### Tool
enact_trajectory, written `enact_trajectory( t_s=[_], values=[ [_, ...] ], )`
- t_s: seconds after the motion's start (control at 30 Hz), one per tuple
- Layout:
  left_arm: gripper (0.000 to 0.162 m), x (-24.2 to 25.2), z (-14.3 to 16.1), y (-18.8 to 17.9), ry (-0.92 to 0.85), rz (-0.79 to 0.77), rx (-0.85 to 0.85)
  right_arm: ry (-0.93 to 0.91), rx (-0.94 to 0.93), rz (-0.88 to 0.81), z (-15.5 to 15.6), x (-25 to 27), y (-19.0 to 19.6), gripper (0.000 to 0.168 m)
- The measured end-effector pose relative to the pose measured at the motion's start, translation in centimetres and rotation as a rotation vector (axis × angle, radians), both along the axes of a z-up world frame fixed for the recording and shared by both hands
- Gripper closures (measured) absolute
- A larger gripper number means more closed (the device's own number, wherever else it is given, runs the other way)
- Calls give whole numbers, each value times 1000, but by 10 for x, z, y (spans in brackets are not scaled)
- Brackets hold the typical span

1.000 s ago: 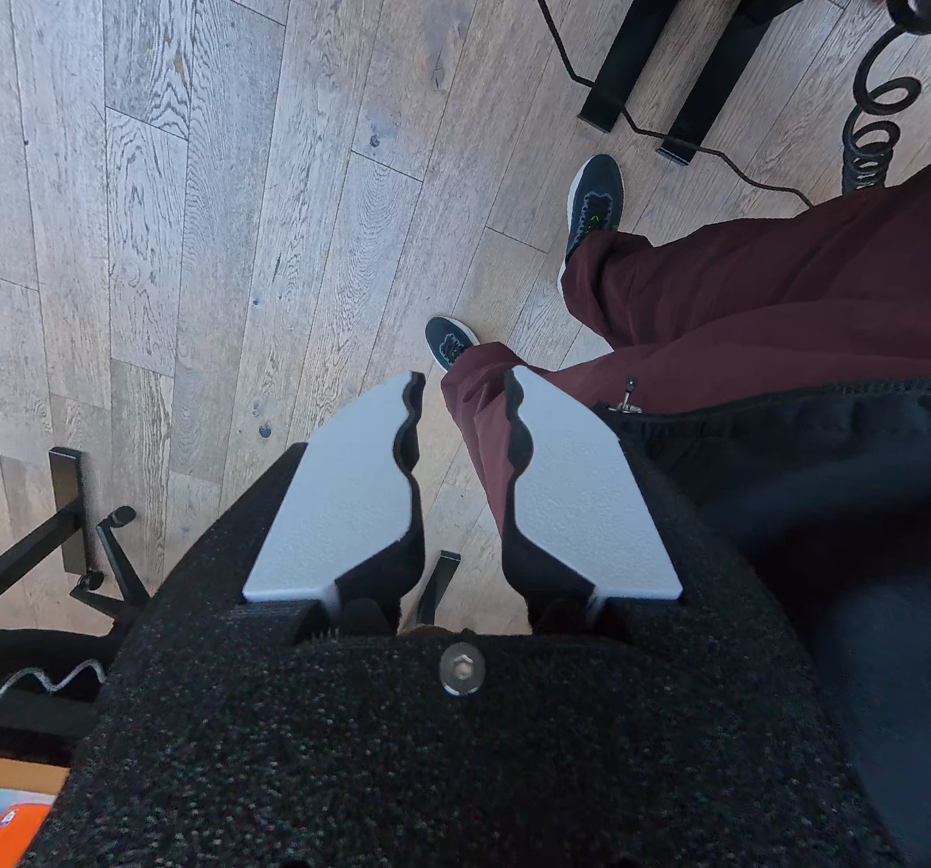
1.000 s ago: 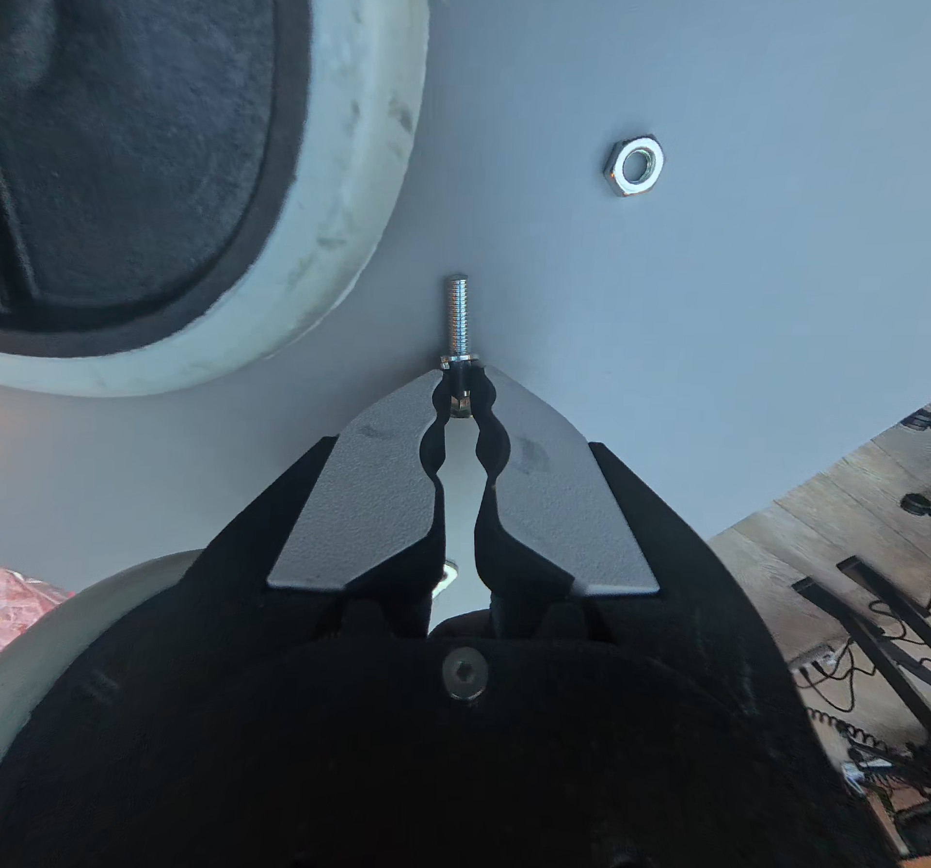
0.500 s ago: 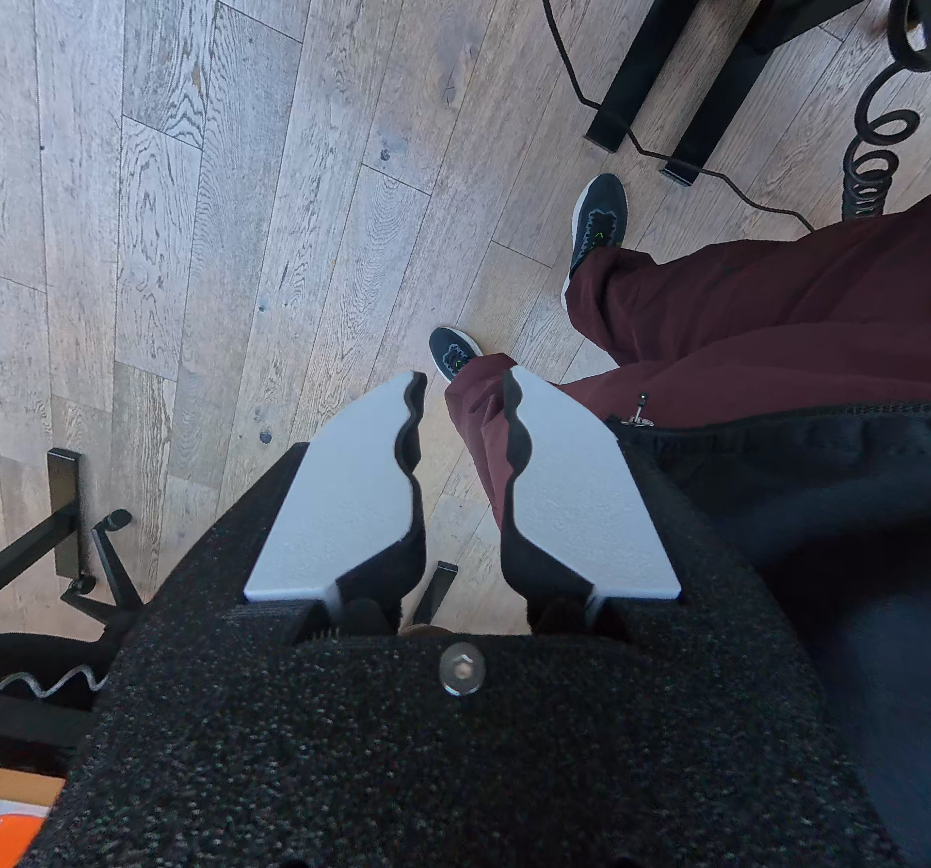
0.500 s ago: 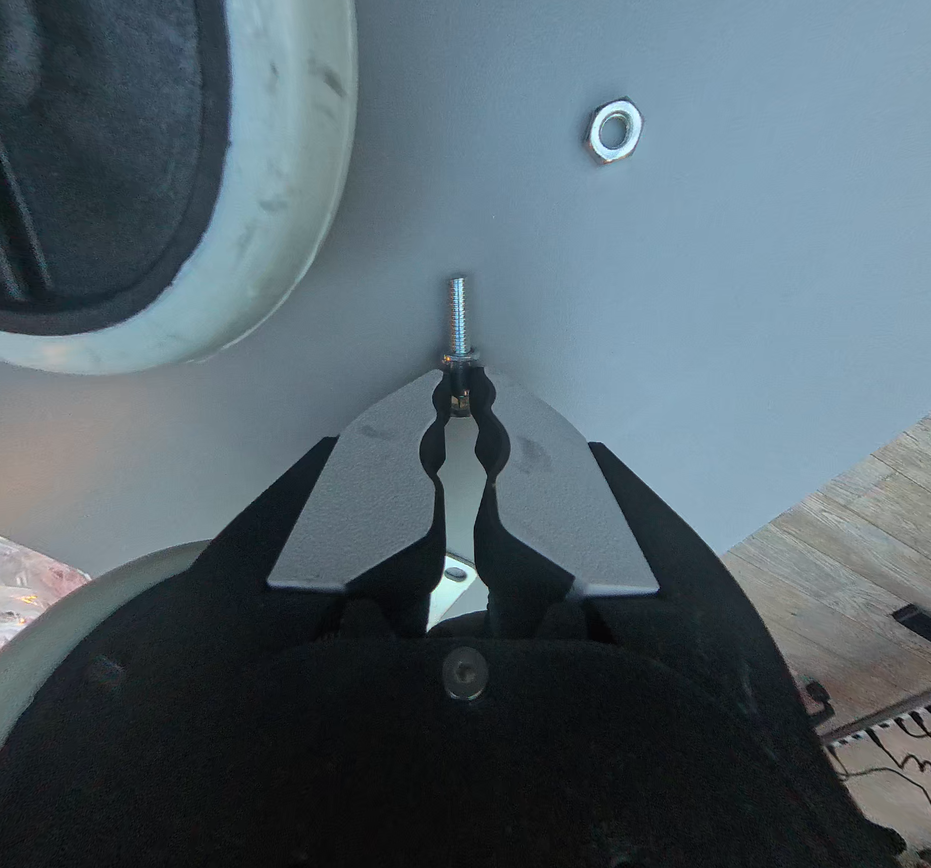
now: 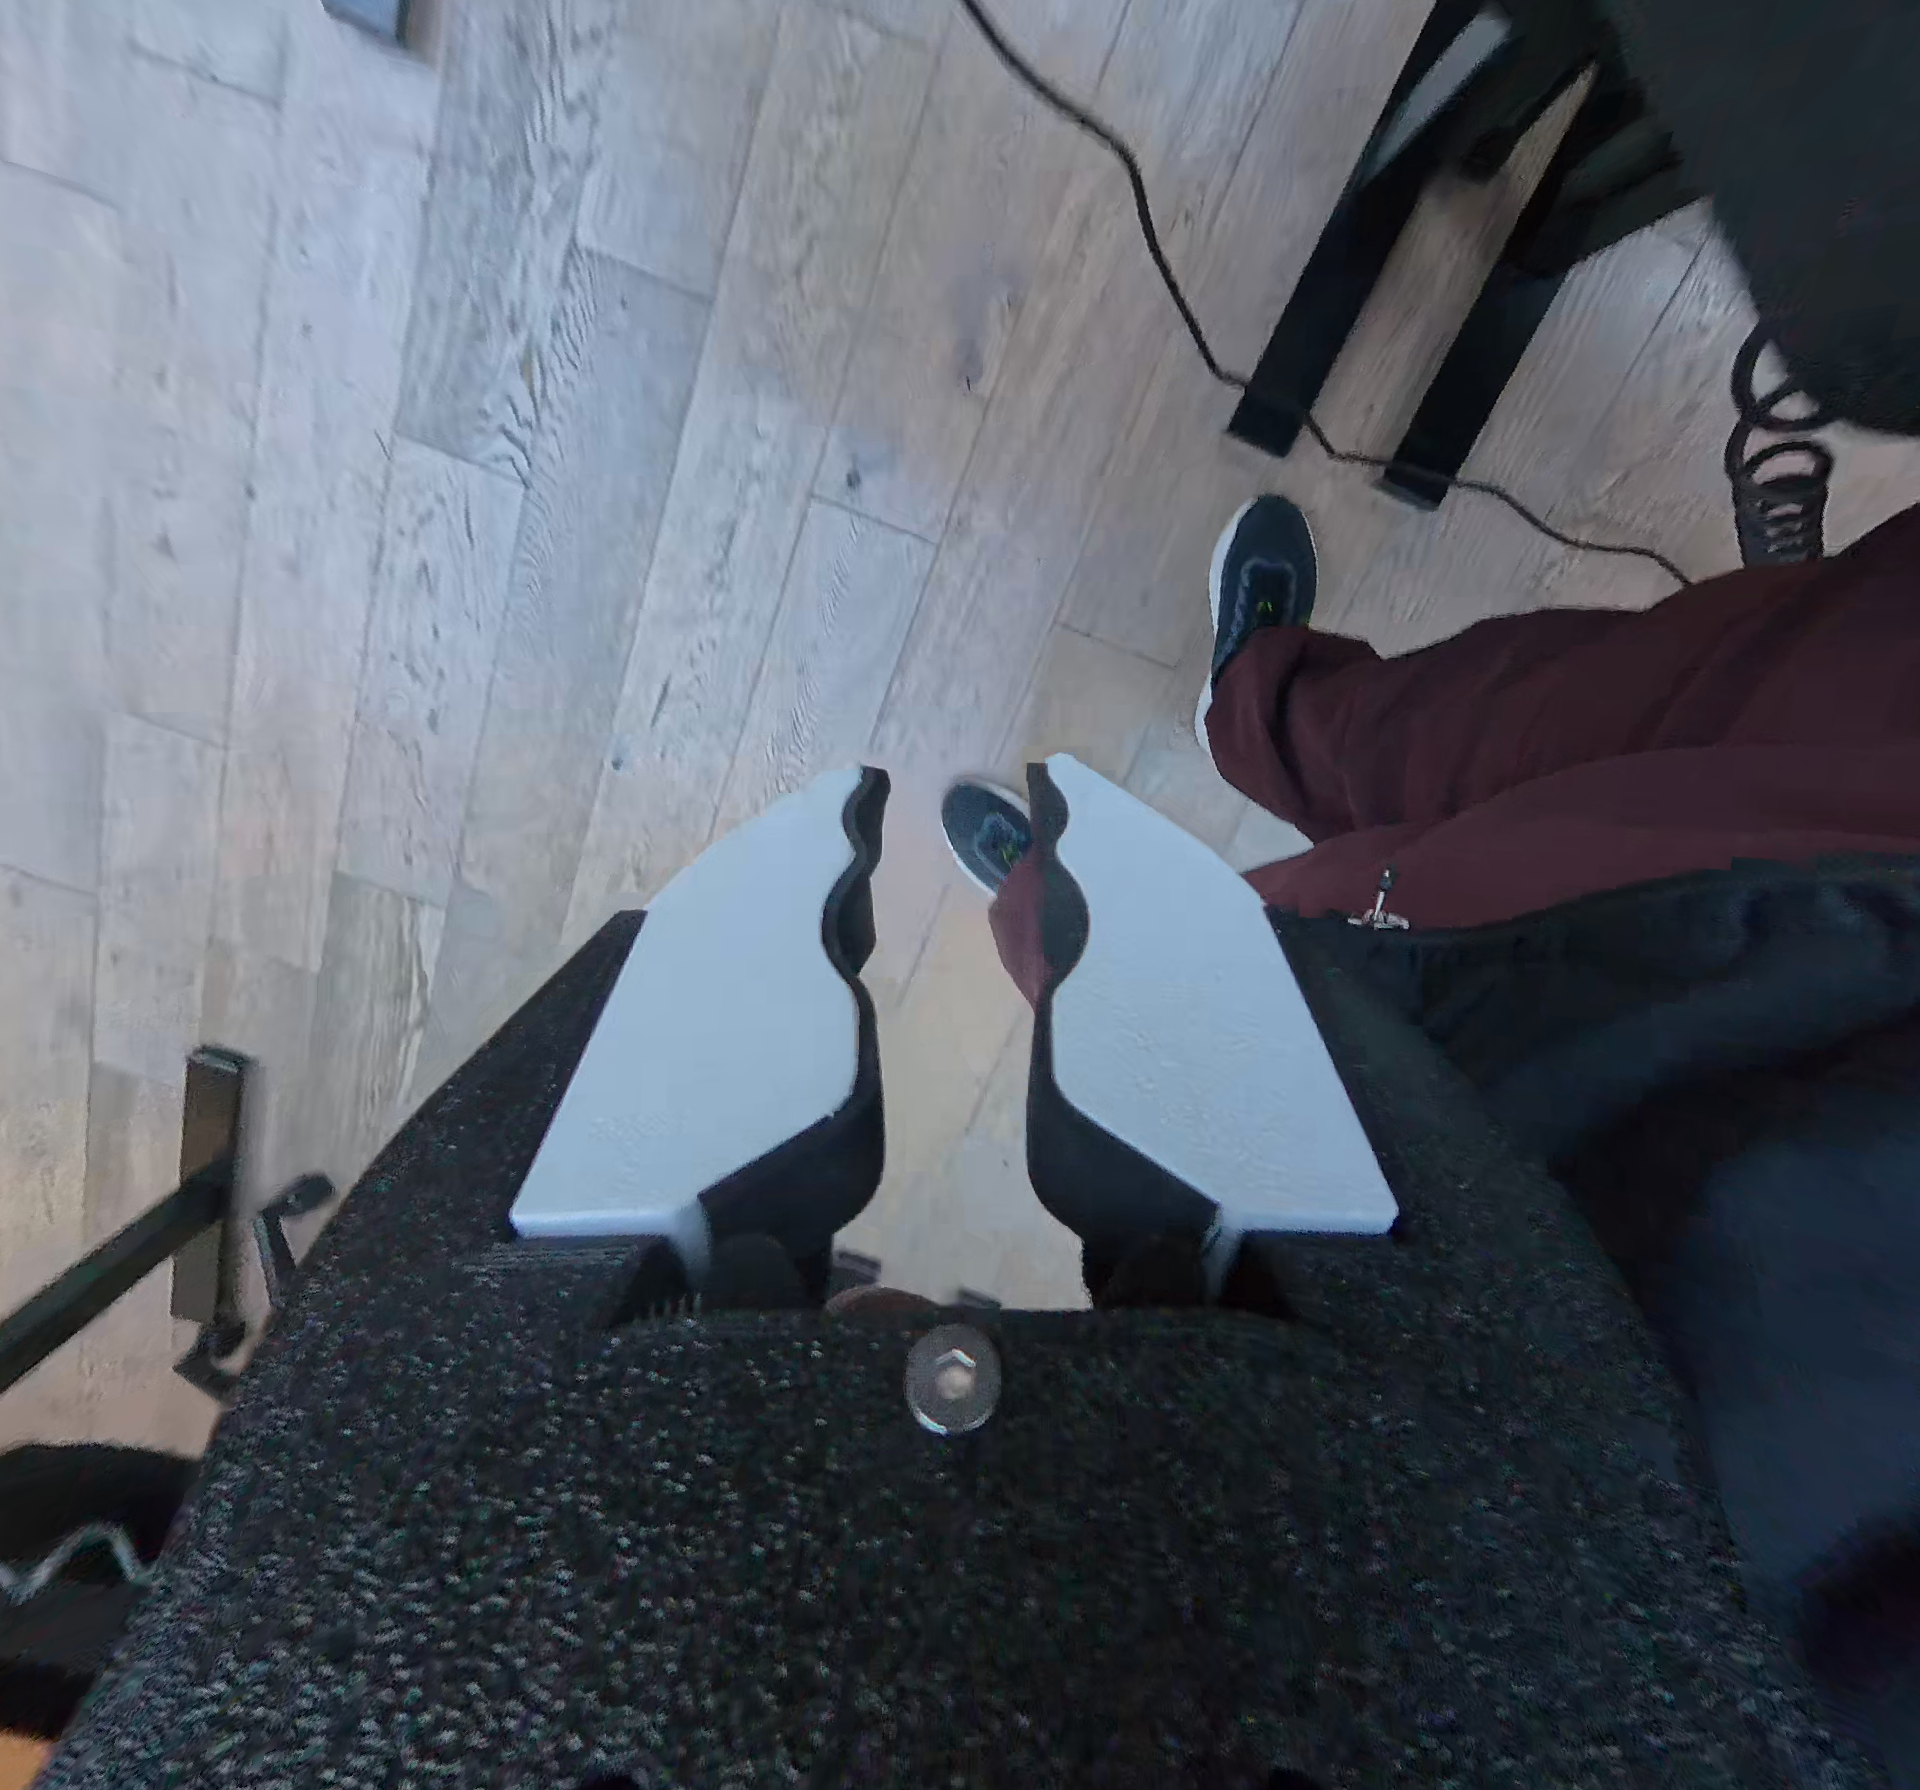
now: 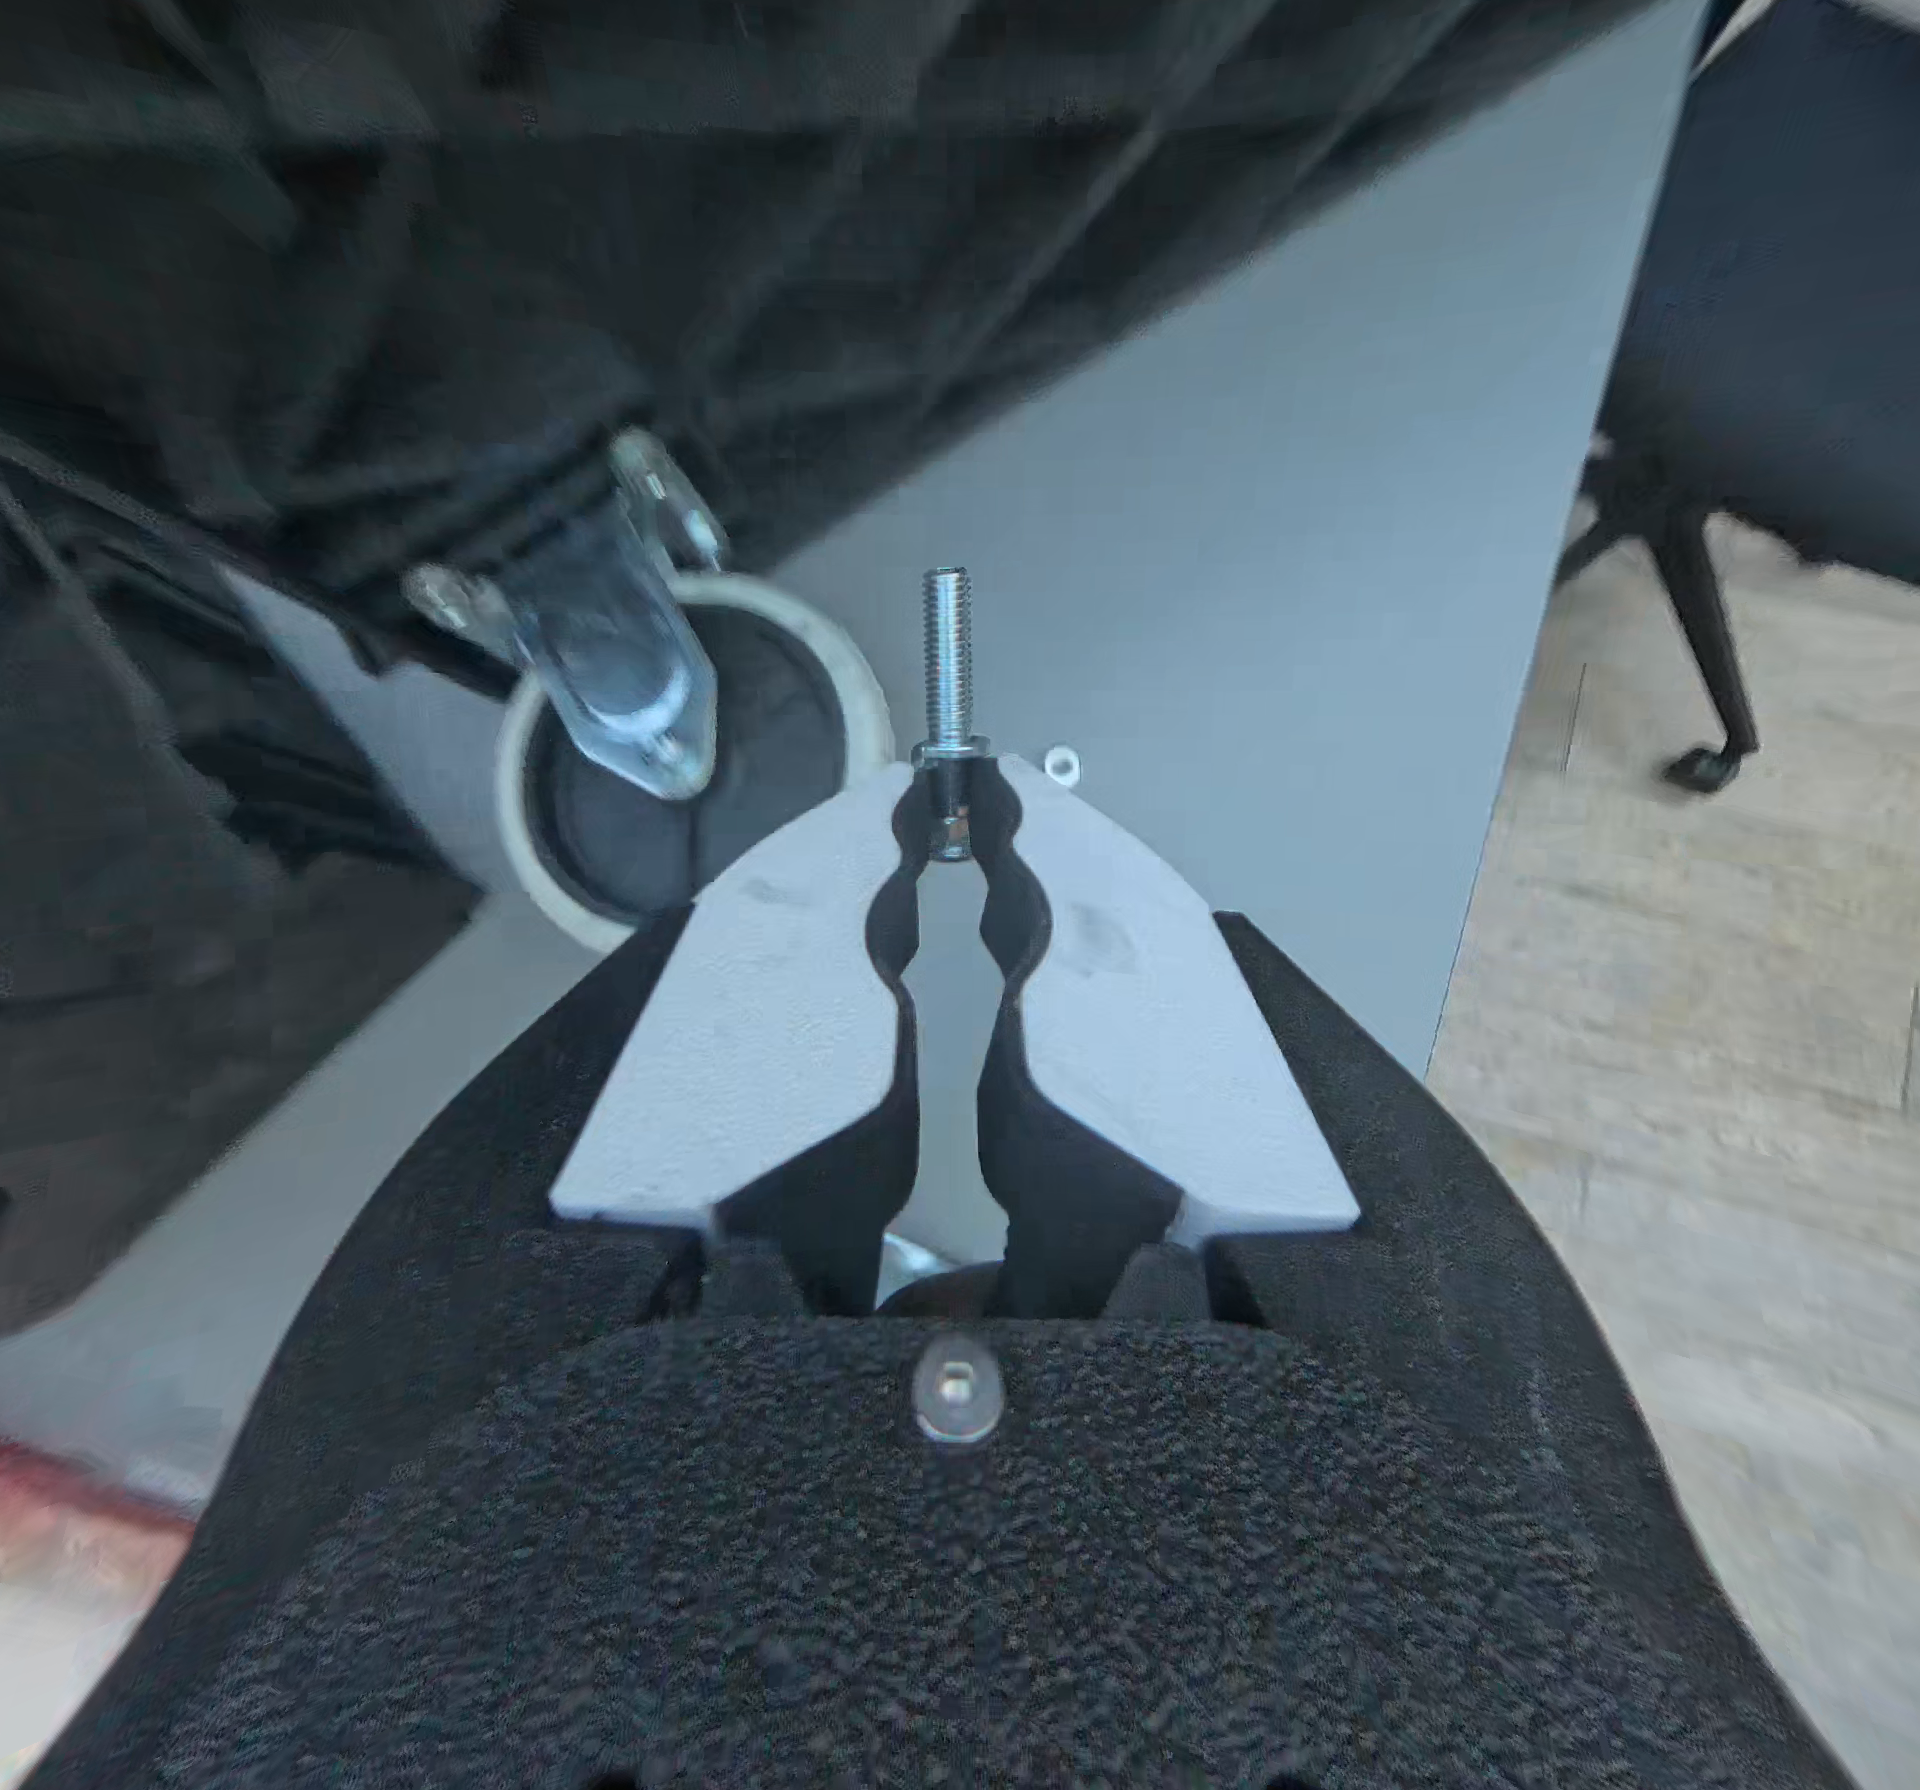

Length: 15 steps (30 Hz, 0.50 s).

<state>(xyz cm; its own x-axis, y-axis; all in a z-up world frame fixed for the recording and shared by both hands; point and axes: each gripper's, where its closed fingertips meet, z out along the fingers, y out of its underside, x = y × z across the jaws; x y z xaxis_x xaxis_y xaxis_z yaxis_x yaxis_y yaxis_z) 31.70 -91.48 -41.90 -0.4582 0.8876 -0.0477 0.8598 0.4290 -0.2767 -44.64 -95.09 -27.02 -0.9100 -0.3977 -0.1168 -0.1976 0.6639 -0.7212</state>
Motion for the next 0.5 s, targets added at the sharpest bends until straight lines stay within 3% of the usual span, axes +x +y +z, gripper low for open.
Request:
enact_trajectory(
  t_s=[0.03, 0.13, 0.27, 0.5],
  values=[
    [135, -7, 10, -7, 33, -19, -22, -28, -73, -19, 22, 5, 2, 159],
    [136, -41, 59, -24, 187, -128, -88, -84, -242, -59, 77, 29, 20, 158],
    [136, -114, 146, -35, 444, -306, -130, -148, -387, -105, 126, 79, 62, 159],
    [131, -298, 262, 13, 1018, -540, -31, -448, -567, -215, 177, 209, 115, 158]
  ],
)
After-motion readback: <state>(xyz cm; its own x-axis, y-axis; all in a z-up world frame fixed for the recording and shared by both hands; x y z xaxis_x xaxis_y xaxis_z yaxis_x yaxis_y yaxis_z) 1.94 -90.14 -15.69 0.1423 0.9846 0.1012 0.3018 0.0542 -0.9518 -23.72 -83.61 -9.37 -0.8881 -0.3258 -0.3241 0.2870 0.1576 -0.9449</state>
